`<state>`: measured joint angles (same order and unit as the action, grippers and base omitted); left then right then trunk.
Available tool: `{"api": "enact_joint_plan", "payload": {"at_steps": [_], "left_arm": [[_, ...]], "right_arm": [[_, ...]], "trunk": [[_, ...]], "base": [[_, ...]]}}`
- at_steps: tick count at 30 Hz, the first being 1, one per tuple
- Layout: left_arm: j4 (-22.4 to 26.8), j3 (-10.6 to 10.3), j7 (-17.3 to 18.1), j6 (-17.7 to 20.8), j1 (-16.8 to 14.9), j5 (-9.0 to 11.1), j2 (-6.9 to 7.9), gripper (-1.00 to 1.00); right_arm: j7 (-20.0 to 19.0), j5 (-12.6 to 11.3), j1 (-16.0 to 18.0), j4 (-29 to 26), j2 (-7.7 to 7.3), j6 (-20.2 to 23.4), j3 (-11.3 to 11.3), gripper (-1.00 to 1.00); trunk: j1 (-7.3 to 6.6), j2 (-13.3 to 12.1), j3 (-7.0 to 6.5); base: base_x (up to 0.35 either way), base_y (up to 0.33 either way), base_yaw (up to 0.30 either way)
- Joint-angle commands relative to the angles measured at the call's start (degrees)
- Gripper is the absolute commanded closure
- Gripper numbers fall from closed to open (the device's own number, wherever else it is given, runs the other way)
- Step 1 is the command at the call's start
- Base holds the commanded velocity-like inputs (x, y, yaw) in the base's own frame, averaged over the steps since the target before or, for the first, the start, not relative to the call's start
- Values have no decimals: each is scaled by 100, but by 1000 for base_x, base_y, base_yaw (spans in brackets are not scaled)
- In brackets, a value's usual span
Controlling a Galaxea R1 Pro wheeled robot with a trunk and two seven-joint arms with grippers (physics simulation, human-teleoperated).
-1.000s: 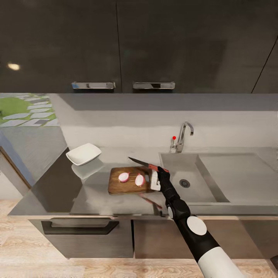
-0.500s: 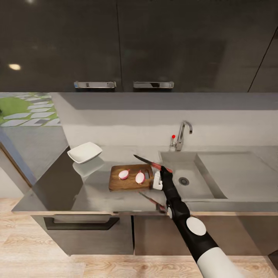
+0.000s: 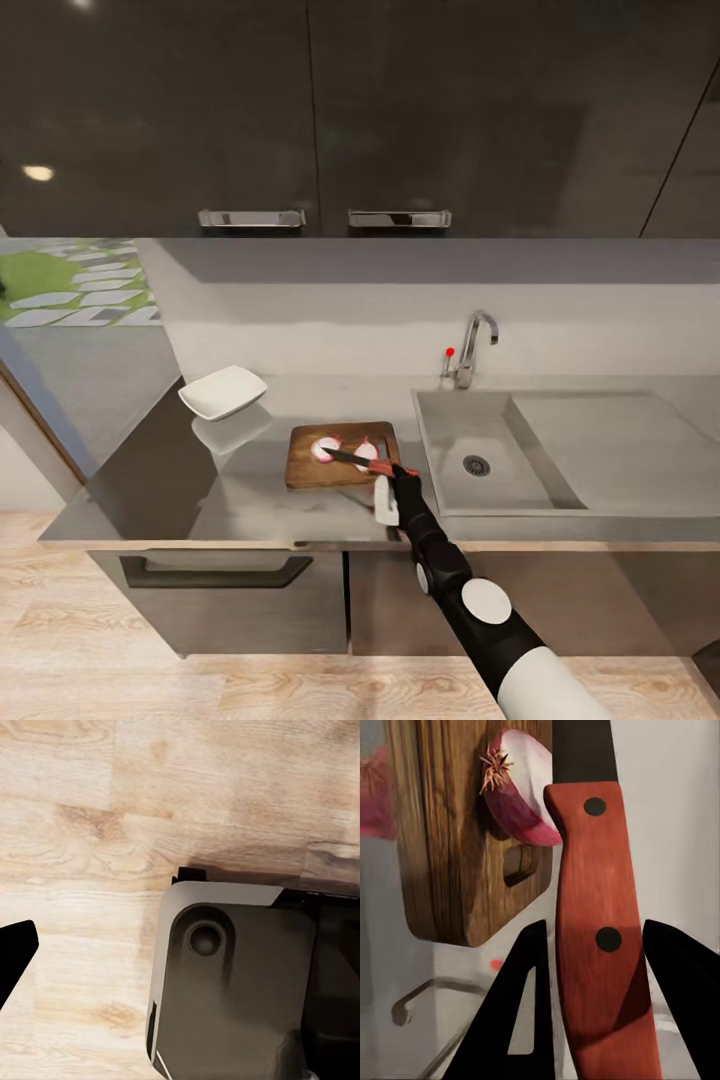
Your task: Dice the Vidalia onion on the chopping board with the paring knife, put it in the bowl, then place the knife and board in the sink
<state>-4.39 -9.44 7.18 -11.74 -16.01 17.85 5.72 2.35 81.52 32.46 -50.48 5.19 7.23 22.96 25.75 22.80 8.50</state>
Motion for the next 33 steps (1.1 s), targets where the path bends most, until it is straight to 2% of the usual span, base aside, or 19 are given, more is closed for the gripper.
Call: {"api": "enact_joint_plan", "payload": {"at_steps": [1, 2, 3, 12, 13, 14, 15, 16, 17, 19, 20, 21, 22, 23, 24, 28, 33], "left_arm": [[-28, -45, 37, -39, -10, 61, -1, -100], [-27, -46, 37, -39, -10, 61, -1, -100], [-27, -47, 37, -39, -8, 61, 0, -100], [-28, -47, 37, -39, -7, 61, -1, -100], [-27, -48, 37, -39, -7, 61, -1, -100], [-28, -49, 37, -39, -9, 61, -1, -100], [-27, -49, 39, -39, -8, 59, -1, -100], [-29, -48, 38, -39, -8, 60, -1, -100], [-29, -49, 38, -39, -7, 61, -1, -100], [-27, -48, 37, -39, -7, 61, -1, -100], [-27, -48, 37, -39, -7, 61, -1, -100], [-27, -49, 37, -39, -7, 61, -1, -100], [-27, -49, 37, -39, -7, 61, -1, -100], [-29, -49, 37, -39, -7, 61, -1, -100], [-28, -50, 38, -39, -7, 61, -1, -100], [-28, -50, 37, -39, -7, 61, -1, -100], [-32, -50, 38, -39, -7, 61, -1, -100]], "right_arm": [[20, 58, 6, 23, -7, 43, 8, 100], [24, 57, 6, 28, -8, 36, 0, 100], [187, 57, 6, 38, 0, 40, -2, 100], [187, 50, 6, 9, 8, 40, -2, 100], [187, -13, 6, -33, 9, 27, -2, 100], [184, -309, 6, -253, 5, 18, -2, 100], [172, -819, 6, -615, -8, 24, -2, 100], [164, -1156, 6, -841, -37, 25, -5, 100], [166, -1239, 6, -906, -52, 22, -11, 100], [169, -1277, 6, -930, -139, 18, -41, 100], [169, -1285, 6, -926, -246, 14, -278, 100], [165, -1287, 6, -891, -327, 0, -611, 100], [168, -1292, 6, -861, -515, -2, -704, 100], [169, -1295, 6, -588, -657, -2, -743, 100], [176, -1293, 6, -423, -704, -2, -754, 100], [160, -1279, 6, -239, -716, 1, -756, 100], [127, -1286, 6, -182, -560, 6, -741, 100]], "trunk": [[4, 12, 11], [4, 12, 11], [4, 12, 11], [4, 12, 11], [4, 12, 11], [4, 12, 11], [4, 12, 11], [4, 12, 11], [4, 12, 11], [4, 12, 11], [4, 12, 11], [4, 12, 11], [4, 12, 11], [4, 12, 11], [4, 12, 11], [4, 12, 11], [4, 12, 11]], "base": [[72, 0, 0], [100, 0, 0], [0, 0, 0], [0, 0, 0], [0, 0, 0], [0, 0, 0], [0, 0, 0], [0, 0, 0], [0, 0, 0], [0, 0, 0], [0, 0, 0], [0, 0, 0], [0, 0, 0], [0, 0, 0], [0, 0, 0], [0, 0, 0], [0, 0, 0]]}}
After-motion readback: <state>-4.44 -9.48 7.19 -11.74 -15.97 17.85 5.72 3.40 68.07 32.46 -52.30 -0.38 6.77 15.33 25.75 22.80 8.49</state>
